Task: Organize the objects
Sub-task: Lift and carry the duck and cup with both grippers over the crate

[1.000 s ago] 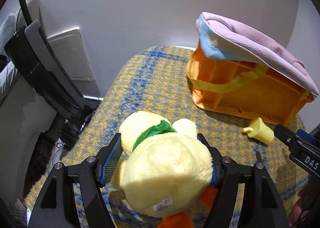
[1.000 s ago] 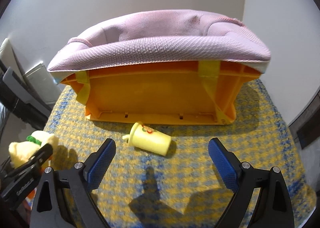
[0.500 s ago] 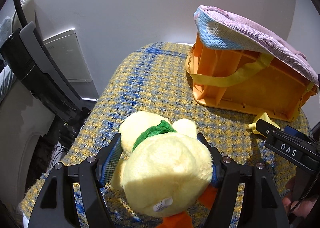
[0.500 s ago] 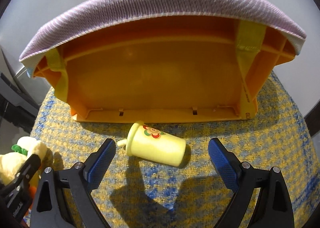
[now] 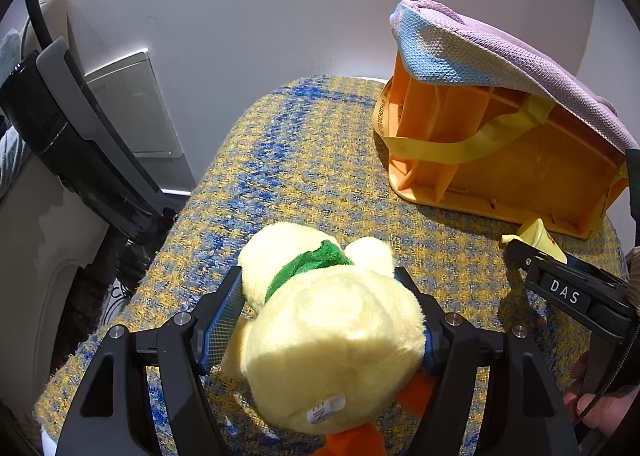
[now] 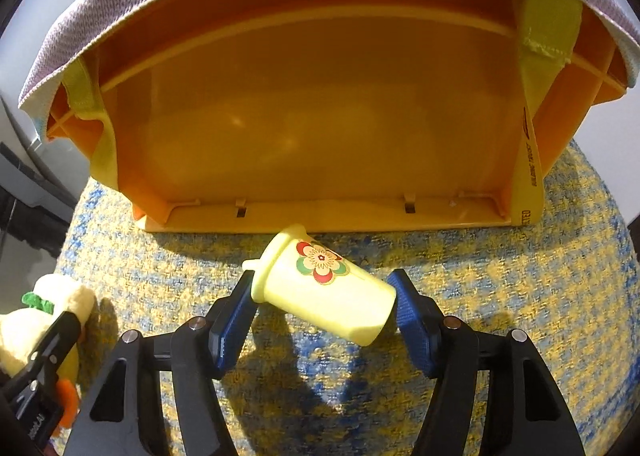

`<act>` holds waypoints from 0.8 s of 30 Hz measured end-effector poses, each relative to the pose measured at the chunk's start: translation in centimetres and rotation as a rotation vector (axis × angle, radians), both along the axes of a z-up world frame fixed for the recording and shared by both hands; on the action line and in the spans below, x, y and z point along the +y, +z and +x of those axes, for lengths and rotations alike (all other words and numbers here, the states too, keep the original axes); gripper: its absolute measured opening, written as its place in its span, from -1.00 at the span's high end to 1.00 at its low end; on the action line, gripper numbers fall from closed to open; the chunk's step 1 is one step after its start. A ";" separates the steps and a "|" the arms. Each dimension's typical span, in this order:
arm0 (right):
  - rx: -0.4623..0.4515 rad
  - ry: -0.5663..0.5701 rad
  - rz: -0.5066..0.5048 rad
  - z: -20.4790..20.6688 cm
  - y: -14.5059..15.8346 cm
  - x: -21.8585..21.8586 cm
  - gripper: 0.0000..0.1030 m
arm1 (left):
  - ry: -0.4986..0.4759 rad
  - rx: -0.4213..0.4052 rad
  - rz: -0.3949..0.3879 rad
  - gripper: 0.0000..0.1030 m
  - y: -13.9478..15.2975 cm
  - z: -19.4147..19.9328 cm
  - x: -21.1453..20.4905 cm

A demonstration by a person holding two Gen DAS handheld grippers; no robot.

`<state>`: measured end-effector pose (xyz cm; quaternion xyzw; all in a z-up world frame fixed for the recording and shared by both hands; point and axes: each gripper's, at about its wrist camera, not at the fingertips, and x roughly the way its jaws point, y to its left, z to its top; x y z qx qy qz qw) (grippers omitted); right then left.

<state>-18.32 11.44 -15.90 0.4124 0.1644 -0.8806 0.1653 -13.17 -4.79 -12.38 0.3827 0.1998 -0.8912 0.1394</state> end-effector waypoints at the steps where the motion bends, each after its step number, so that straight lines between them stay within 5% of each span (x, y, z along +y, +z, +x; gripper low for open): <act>1: 0.004 0.003 0.000 0.1 0.1 0.1 -0.27 | 0.000 0.000 -0.001 -0.39 0.0 0.0 0.0; 11: 0.053 0.039 0.008 2.6 3.2 1.6 -0.27 | -0.014 0.035 -0.014 -0.39 2.3 1.0 1.1; 24: 0.157 0.093 -0.023 6.2 12.0 5.2 -0.27 | -0.093 0.132 -0.034 -0.39 8.7 1.5 4.3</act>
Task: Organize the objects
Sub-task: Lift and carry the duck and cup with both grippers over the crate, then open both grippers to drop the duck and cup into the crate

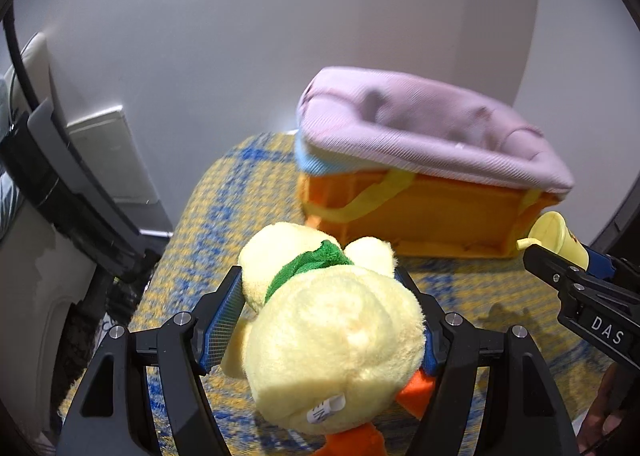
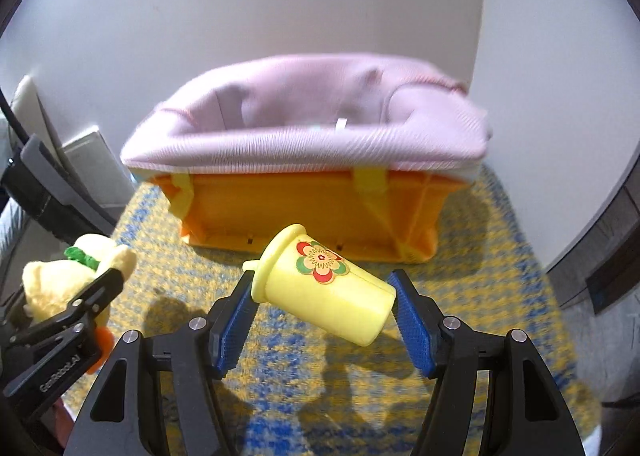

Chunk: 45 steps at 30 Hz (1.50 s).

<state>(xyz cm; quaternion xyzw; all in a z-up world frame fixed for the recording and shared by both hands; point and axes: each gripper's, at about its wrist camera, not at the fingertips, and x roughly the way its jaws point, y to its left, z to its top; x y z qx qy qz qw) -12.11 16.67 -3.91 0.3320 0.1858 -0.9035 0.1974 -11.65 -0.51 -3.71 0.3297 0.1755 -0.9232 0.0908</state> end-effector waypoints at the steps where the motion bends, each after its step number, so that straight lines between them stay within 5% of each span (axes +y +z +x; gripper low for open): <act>1: 0.008 0.003 -0.008 0.0 0.7 0.1 -0.27 | -0.006 0.011 -0.002 -0.39 0.7 -0.1 0.2; 19: 0.115 0.051 -0.064 -2.5 9.7 -1.2 -0.27 | -0.105 0.134 -0.023 -0.39 11.0 -5.0 0.0; 45: 0.098 0.051 -0.054 -9.8 12.4 -4.4 -0.27 | -0.174 0.081 0.017 -0.54 11.5 -15.9 -1.2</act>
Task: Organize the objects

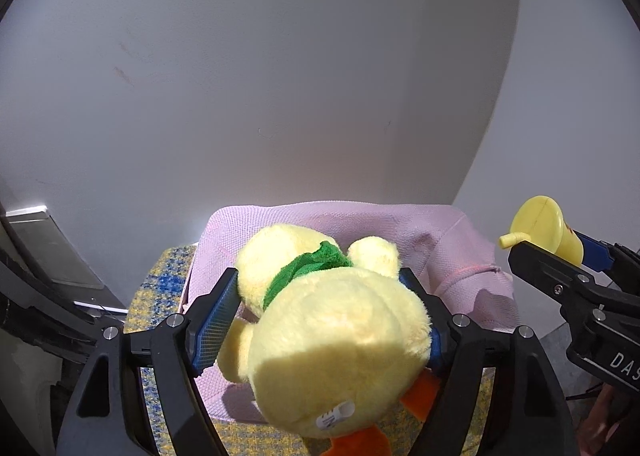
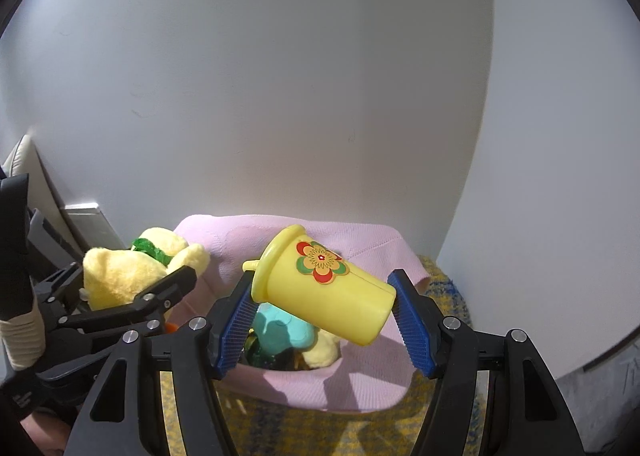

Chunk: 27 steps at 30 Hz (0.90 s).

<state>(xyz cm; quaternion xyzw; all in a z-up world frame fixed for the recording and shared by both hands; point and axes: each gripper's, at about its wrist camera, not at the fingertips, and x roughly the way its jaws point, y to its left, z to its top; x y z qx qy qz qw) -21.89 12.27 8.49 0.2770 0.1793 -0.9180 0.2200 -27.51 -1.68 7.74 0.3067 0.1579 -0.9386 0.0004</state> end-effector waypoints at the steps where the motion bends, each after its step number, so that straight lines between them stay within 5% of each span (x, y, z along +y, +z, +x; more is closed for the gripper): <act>1: -0.006 -0.001 0.001 -0.3 -0.2 -0.1 -0.27 | 0.000 -0.006 -0.002 -0.56 -0.2 -0.2 -0.1; 9: -0.041 0.010 -0.010 -1.6 -1.0 -0.6 -0.30 | 0.030 -0.030 -0.018 -0.93 -0.8 -0.5 -0.6; 13: -0.036 0.004 -0.021 -1.7 -0.9 -0.6 -0.76 | 0.050 -0.045 0.007 -0.99 -1.3 -0.1 -1.4; 27: -0.038 -0.015 -0.025 -0.1 -0.7 0.2 -0.77 | 0.059 -0.055 0.017 -0.99 -1.4 2.3 -1.8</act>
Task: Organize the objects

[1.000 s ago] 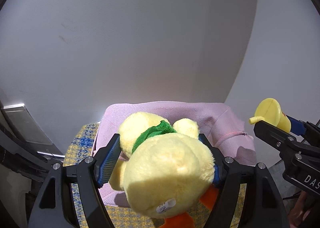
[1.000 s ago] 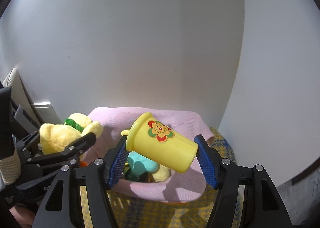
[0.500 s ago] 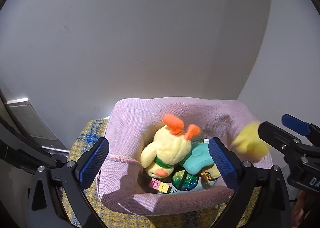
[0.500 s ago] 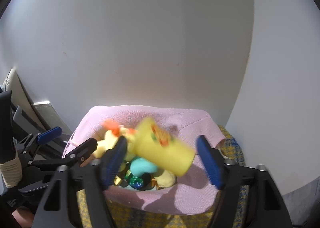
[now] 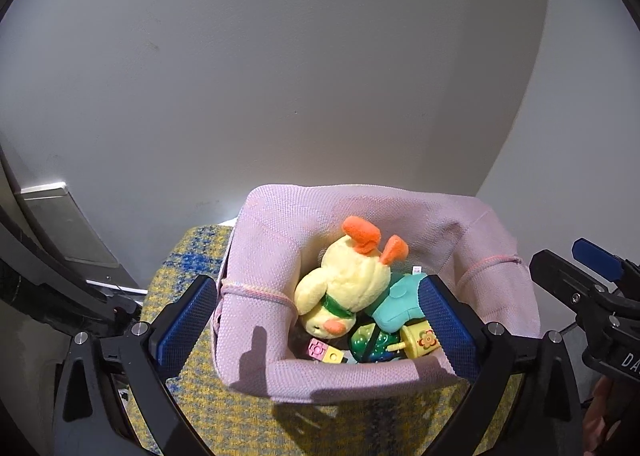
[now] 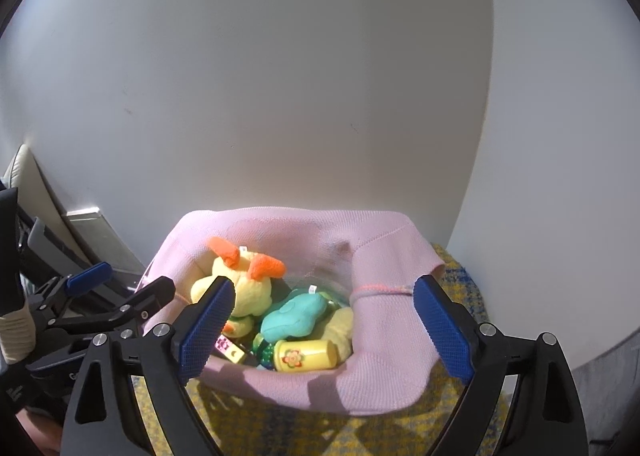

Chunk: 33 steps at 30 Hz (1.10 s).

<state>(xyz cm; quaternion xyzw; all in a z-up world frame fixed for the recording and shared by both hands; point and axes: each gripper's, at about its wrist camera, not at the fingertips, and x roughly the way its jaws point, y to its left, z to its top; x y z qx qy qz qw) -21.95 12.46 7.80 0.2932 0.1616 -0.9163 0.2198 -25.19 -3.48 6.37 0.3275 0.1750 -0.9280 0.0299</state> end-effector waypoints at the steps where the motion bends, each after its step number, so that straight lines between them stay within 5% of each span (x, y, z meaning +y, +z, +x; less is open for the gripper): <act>1: 0.003 -0.002 0.002 0.3 0.0 0.1 -0.77 | 0.003 -0.004 0.000 -0.99 0.3 0.4 0.1; 33: -0.031 -0.044 0.047 9.6 -2.5 5.7 -0.79 | -0.019 -0.095 -0.021 -0.99 -1.0 11.7 3.3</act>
